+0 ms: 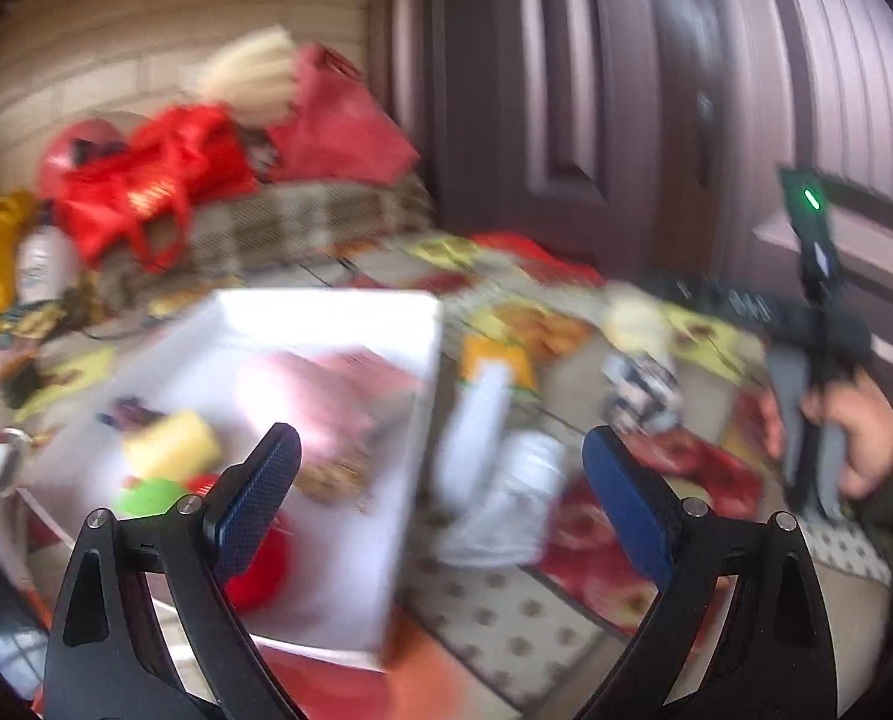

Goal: Organize soft objects
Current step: 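Move both tools away from the tray toward the remaining items, then grasp the yellow-and-white sponge with the right tool while the left tool grasps the white cloth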

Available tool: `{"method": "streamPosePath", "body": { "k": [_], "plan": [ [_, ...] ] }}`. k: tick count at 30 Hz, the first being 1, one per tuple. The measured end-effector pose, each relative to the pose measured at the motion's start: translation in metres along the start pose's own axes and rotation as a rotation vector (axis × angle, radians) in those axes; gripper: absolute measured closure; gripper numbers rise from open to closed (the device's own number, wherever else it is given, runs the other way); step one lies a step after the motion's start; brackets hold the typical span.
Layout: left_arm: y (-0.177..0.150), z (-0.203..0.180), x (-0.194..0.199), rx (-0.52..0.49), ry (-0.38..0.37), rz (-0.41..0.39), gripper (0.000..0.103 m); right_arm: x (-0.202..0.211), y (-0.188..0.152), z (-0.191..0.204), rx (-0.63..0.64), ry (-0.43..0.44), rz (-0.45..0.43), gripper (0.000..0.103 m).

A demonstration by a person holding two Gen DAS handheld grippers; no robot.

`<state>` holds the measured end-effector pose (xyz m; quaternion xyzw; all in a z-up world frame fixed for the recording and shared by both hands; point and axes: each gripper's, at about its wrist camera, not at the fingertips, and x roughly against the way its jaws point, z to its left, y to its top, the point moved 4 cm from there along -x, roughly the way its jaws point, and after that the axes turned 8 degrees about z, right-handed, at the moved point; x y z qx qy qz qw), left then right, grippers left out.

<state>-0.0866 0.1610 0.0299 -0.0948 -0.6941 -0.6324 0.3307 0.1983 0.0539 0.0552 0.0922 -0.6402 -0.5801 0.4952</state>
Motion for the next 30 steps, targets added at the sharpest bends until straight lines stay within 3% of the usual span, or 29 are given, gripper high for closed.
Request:
{"method": "streamPosePath", "body": {
  "k": [2,6,9,12,14,15,16,17,18,19,20,27,30],
  "plan": [
    [-0.002,-0.023,-0.015,-0.065,0.001,0.086,0.007,-0.013,0.003,-0.015,-0.027,0.022,0.054,0.0],
    [-0.005,-0.05,-0.026,-0.178,0.051,0.141,0.008,-0.04,0.001,-0.016,-0.023,0.026,0.187,0.0],
    [-0.007,-0.052,-0.034,-0.174,0.037,0.174,0.023,-0.044,-0.001,-0.009,0.037,0.007,0.208,0.0],
    [-0.008,-0.046,-0.045,-0.139,0.022,0.225,0.025,-0.057,0.0,0.001,0.113,-0.046,0.247,0.001],
    [-0.008,-0.046,-0.053,-0.128,0.011,0.257,0.026,-0.068,-0.004,0.004,0.139,-0.071,0.302,0.006],
    [-0.01,-0.047,-0.055,-0.13,0.008,0.267,0.026,-0.07,-0.005,0.003,0.142,-0.074,0.313,0.017],
    [-0.011,-0.049,-0.058,-0.14,0.005,0.285,0.026,-0.069,-0.005,0.002,0.14,-0.078,0.315,0.032],
    [-0.012,-0.05,-0.061,-0.147,0.007,0.298,0.028,-0.068,-0.005,0.001,0.136,-0.076,0.307,0.036],
    [-0.013,-0.051,-0.064,-0.152,0.01,0.312,0.039,-0.066,-0.004,0.0,0.133,-0.067,0.299,0.038],
    [-0.013,-0.051,-0.066,-0.154,0.003,0.321,0.059,-0.062,-0.004,-0.001,0.129,-0.056,0.284,0.04],
    [-0.015,-0.052,-0.067,-0.152,-0.009,0.327,0.068,-0.058,-0.003,-0.001,0.125,-0.055,0.265,0.041],
    [-0.012,-0.055,-0.057,-0.176,-0.023,0.265,0.068,-0.036,0.006,0.002,0.122,-0.056,0.13,0.041],
    [-0.01,-0.06,-0.036,-0.208,-0.055,0.158,0.068,-0.026,0.009,-0.004,0.089,-0.042,0.074,0.041]
  ]
}}
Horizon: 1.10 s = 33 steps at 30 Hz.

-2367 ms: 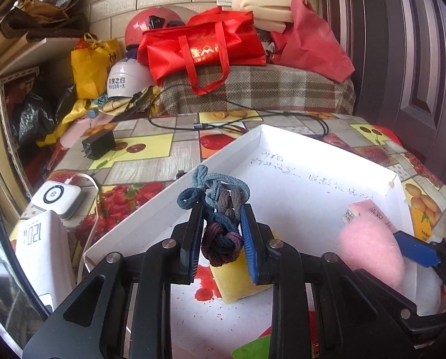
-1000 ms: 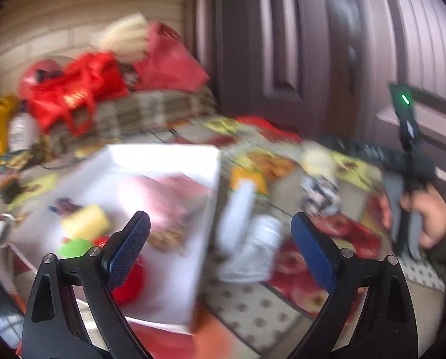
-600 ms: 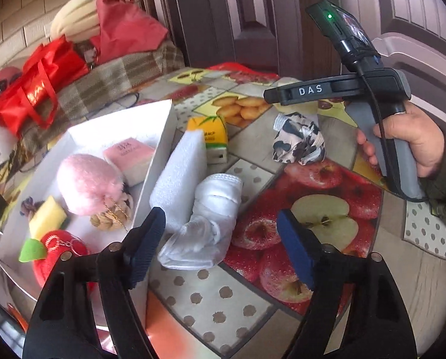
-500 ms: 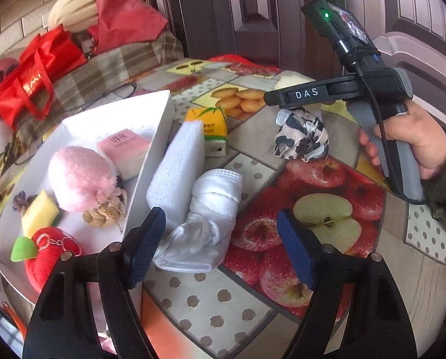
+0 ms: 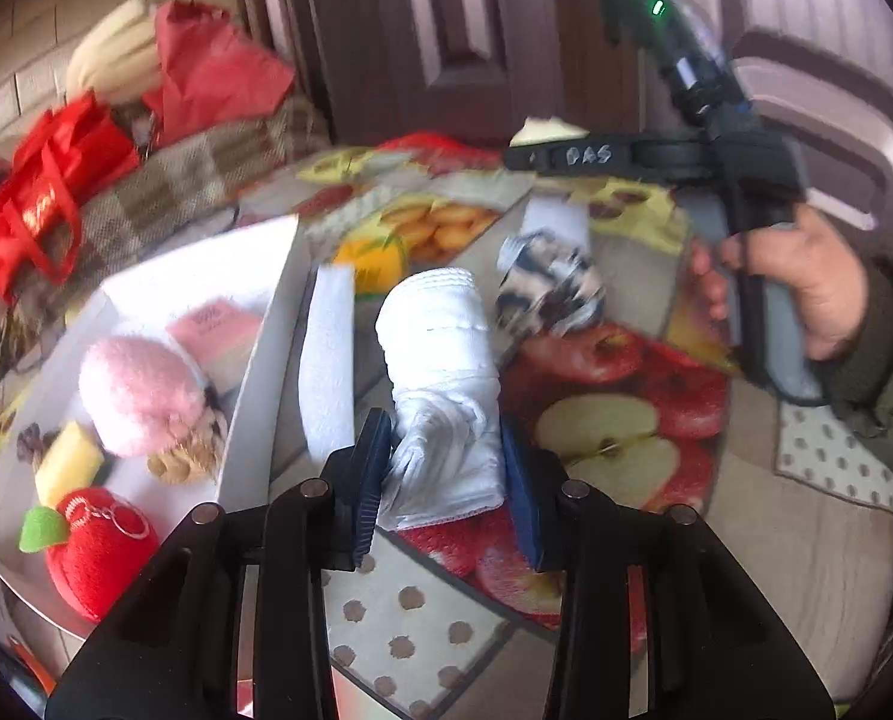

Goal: Organize soft objects
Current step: 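Grasp the yellow-and-white sponge with the right tool while the left tool grasps the white cloth, then carry the sponge and white cloth over the white tray with both tools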

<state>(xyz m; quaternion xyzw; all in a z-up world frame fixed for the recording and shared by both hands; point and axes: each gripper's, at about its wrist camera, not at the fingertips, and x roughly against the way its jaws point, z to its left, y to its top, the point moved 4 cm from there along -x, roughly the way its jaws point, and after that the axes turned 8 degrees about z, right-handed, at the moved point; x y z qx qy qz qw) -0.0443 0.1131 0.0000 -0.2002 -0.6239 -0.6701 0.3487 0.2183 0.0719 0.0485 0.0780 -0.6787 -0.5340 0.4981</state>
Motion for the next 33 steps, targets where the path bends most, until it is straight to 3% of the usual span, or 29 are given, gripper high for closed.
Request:
{"method": "streamPosePath", "body": {
  "k": [3,7,11,24,33],
  "plan": [
    [-0.003,0.001,0.025,0.0,0.019,-0.128,0.067,0.014,-0.001,-0.007,-0.038,0.021,-0.069,0.041],
    [-0.01,0.02,0.054,0.106,0.081,-0.268,0.067,0.03,-0.007,-0.007,-0.051,0.048,-0.111,0.041],
    [-0.019,0.043,0.069,0.229,0.127,-0.331,0.067,0.046,-0.013,0.005,-0.006,0.063,-0.154,0.041],
    [-0.024,0.054,0.074,0.273,0.184,-0.342,0.067,0.06,-0.03,0.058,0.152,0.143,-0.146,0.041],
    [-0.049,0.103,0.089,0.376,0.334,-0.342,0.067,0.055,-0.04,0.102,0.269,0.222,-0.088,0.04]
  ]
}}
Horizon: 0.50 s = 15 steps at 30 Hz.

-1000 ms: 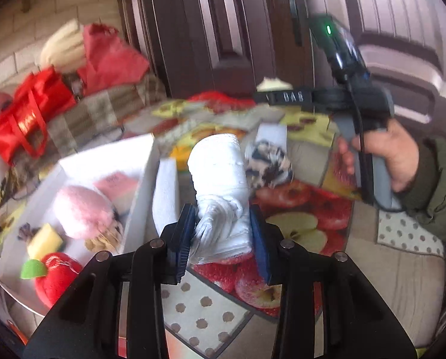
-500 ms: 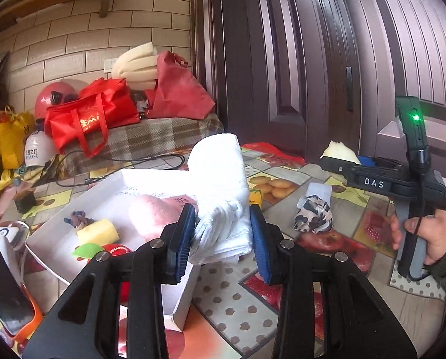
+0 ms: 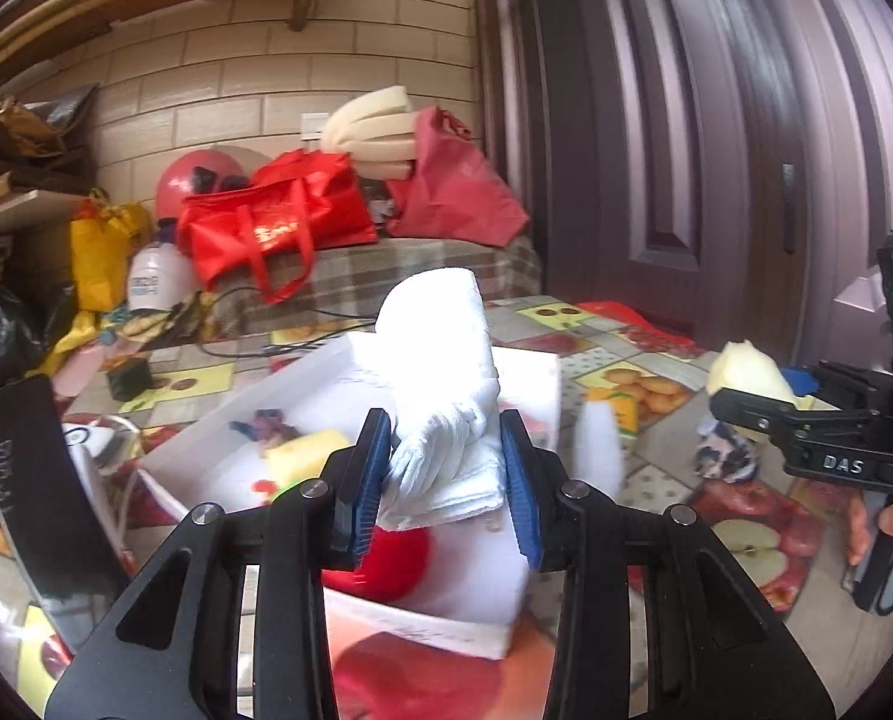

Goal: Organize soft objects
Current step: 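Carry the sponge and white cloth over the white tray with both tools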

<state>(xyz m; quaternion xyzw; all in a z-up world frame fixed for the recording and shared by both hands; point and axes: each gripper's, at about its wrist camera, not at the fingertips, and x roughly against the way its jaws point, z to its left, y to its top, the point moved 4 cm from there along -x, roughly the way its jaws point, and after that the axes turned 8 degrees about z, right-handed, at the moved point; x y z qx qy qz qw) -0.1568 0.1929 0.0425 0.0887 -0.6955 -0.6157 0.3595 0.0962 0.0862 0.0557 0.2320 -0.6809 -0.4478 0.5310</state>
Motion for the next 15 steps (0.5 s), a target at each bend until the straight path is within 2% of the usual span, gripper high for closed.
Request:
{"method": "streamPosePath", "body": {
  "k": [8,15],
  "plan": [
    [-0.004,0.046,-0.009,0.066,0.075,0.038,0.067,-0.013,0.004,0.039,0.045,0.091,0.024,0.04],
    [-0.003,0.051,-0.022,0.057,0.107,0.072,0.067,-0.025,0.01,0.076,0.085,0.154,0.033,0.04]
  ]
}}
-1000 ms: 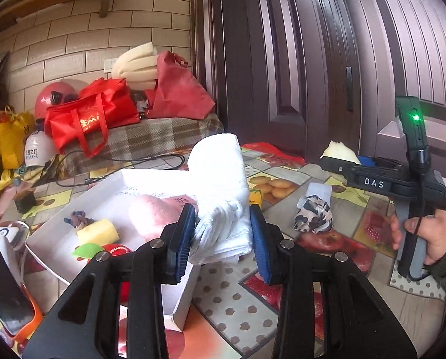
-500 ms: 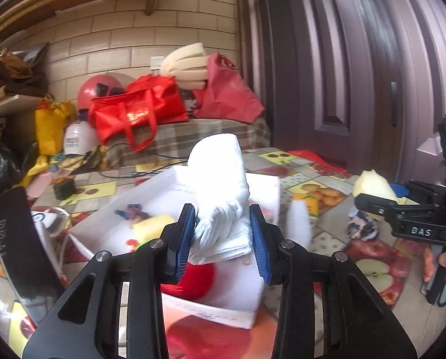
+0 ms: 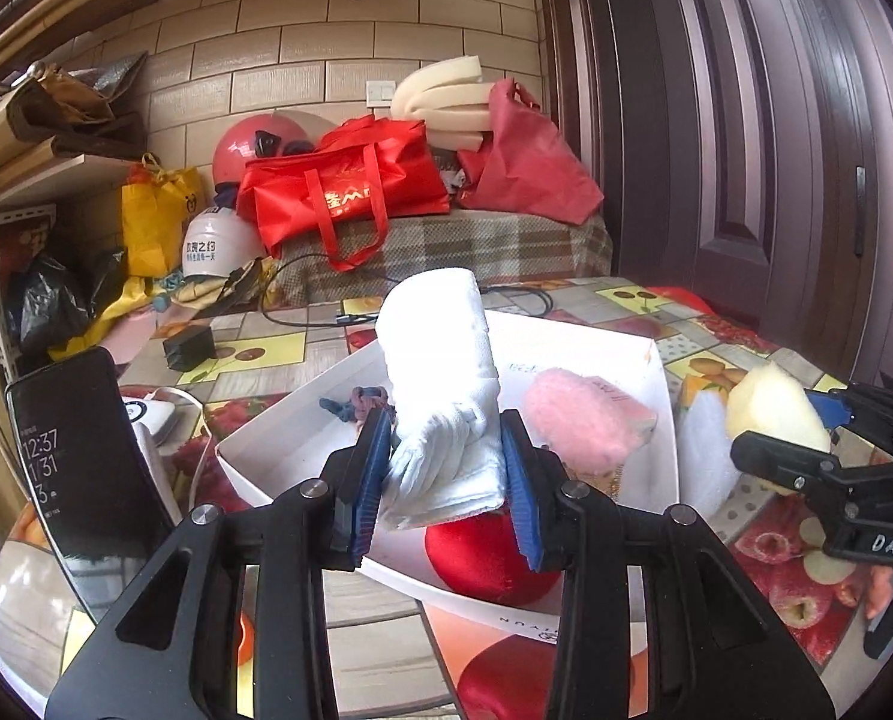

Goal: Organize soft objects
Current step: 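Carry the sponge and white cloth over the white tray with both tools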

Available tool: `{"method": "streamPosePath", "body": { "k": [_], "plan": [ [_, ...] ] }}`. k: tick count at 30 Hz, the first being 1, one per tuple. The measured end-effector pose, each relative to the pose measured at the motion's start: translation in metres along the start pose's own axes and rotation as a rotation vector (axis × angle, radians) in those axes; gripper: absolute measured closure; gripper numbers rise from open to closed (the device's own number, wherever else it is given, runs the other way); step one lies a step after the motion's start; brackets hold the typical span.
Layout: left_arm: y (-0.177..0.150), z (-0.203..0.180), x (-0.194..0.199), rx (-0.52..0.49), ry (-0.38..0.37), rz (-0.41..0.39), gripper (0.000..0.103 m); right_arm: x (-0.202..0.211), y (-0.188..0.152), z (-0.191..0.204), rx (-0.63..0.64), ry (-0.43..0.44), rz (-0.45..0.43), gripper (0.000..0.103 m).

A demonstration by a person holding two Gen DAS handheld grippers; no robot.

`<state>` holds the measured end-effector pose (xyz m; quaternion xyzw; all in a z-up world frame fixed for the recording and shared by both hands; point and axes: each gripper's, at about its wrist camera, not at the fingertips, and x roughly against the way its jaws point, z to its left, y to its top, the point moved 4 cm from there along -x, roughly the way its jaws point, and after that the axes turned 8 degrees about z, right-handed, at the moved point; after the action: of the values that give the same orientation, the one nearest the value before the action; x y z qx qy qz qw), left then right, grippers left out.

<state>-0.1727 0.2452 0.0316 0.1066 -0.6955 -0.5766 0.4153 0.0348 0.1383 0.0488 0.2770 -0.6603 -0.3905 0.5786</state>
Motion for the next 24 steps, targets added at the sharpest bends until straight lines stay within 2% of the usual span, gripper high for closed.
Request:
{"method": "streamPosePath", "body": {
  "k": [7,12,15,19,24],
  "plan": [
    [0.006,0.006,-0.016,0.008,0.014,0.029,0.067,-0.029,0.013,0.024,0.013,0.101,0.047,0.041],
    [0.008,0.011,-0.048,0.025,-0.011,0.145,0.067,-0.057,0.02,0.033,-0.024,0.178,0.127,0.041],
    [0.011,0.014,-0.063,0.036,-0.015,0.182,0.067,-0.072,0.023,0.037,-0.038,0.204,0.168,0.041],
    [0.017,0.016,-0.08,0.052,0.002,0.21,0.067,-0.091,0.03,0.034,-0.071,0.184,0.196,0.041],
    [0.025,0.02,-0.098,0.061,0.031,0.234,0.067,-0.11,0.044,0.016,-0.146,0.086,0.181,0.041]
  ]
}}
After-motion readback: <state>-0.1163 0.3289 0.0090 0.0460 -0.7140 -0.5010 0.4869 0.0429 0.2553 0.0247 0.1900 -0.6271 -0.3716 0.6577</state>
